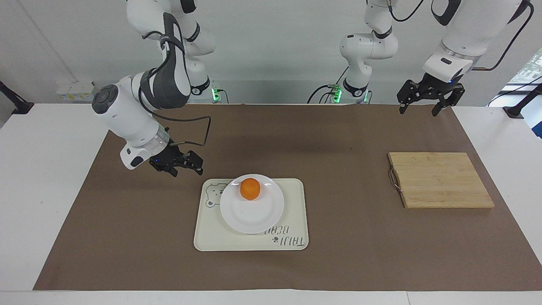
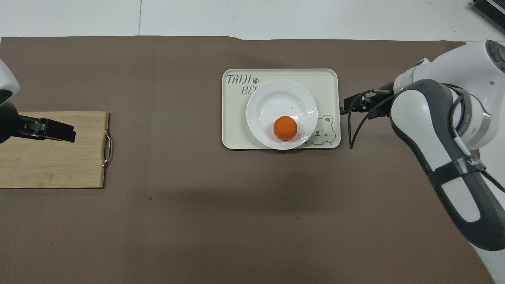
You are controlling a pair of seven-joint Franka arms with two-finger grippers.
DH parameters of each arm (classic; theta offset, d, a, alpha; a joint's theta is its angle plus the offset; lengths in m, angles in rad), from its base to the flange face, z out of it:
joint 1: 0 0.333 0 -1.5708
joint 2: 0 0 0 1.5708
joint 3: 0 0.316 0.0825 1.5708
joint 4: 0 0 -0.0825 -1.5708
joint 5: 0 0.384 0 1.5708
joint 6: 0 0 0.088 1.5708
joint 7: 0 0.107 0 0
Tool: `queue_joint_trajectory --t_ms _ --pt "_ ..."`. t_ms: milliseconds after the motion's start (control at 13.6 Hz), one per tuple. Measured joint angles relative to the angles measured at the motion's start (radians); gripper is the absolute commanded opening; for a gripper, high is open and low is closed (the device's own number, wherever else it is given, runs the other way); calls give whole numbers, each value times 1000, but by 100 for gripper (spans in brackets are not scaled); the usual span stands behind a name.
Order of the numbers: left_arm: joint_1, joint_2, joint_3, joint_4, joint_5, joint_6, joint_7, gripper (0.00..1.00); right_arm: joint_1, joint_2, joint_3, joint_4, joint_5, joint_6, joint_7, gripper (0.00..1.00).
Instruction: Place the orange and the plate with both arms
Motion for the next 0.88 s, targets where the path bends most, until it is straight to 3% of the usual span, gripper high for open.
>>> queue_joint_trajectory --t_ms 368,883 --pt "1 -1 4 0 0 -2 -2 100 -26 -81 -5 0 -151 -99 10 100" --pt "1 -1 6 -1 0 -3 -2 100 -45 -208 -5 0 -239 -165 10 100"
